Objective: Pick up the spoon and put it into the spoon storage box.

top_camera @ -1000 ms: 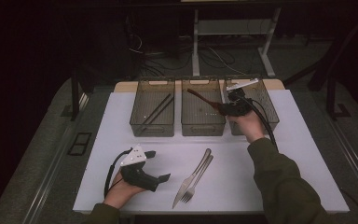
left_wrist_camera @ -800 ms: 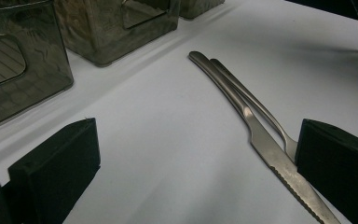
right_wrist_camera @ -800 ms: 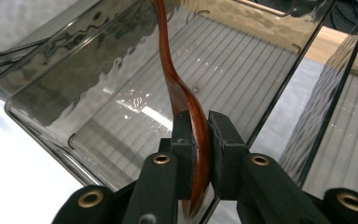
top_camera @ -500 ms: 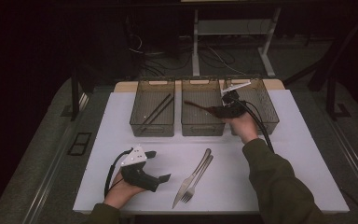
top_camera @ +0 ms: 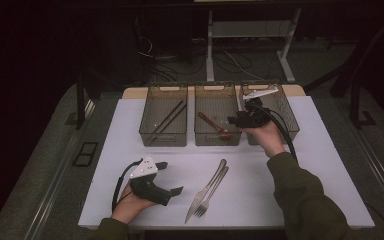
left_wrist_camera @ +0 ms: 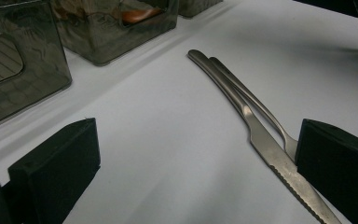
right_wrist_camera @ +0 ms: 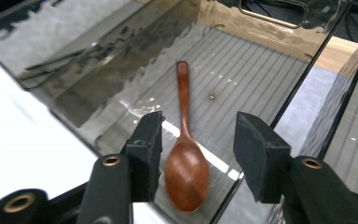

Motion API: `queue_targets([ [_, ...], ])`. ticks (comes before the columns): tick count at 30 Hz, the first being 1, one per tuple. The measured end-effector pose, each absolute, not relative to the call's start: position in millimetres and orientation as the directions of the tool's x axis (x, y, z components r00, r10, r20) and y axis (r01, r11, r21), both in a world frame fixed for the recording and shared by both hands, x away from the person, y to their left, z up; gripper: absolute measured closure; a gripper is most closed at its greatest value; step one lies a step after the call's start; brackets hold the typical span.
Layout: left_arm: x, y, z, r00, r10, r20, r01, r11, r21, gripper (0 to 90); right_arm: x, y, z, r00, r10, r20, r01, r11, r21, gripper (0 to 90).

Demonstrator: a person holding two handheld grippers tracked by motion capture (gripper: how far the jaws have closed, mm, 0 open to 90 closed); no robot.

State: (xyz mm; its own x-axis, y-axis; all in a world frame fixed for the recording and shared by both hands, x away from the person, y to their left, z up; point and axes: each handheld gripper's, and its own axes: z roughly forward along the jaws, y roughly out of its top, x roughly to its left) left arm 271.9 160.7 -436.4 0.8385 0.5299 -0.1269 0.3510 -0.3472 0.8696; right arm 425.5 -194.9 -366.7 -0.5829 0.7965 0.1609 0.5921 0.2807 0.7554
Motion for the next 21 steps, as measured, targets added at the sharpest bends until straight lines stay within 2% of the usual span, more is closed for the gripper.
queue_targets([
  [5,272.2,161.0,-436.7,0.838,0.531,-0.126,0.352,-0.349,0.868,0.0,413.1,-207.7,-362.8,-0.614,0.761,0.212,0.575,0.246,0.781,47.4],
  [6,272.4,160.9,-436.9,0.837,0.532,-0.125,0.351,-0.348,0.869,0.0,410.2,-210.0,-361.5,-0.620,0.754,0.217,0.573,0.246,0.781,43.5],
  [14,273.0,162.4,-437.4,0.833,0.538,-0.132,0.359,-0.343,0.868,0.0,385.3,-228.5,-357.3,-0.666,0.713,0.218,0.523,0.238,0.819,37.9],
  [21,273.3,164.5,-437.6,0.827,0.545,-0.137,0.365,-0.335,0.869,0.0,362.5,-246.6,-365.1,-0.676,0.701,0.226,0.512,0.227,0.829,36.9],
])
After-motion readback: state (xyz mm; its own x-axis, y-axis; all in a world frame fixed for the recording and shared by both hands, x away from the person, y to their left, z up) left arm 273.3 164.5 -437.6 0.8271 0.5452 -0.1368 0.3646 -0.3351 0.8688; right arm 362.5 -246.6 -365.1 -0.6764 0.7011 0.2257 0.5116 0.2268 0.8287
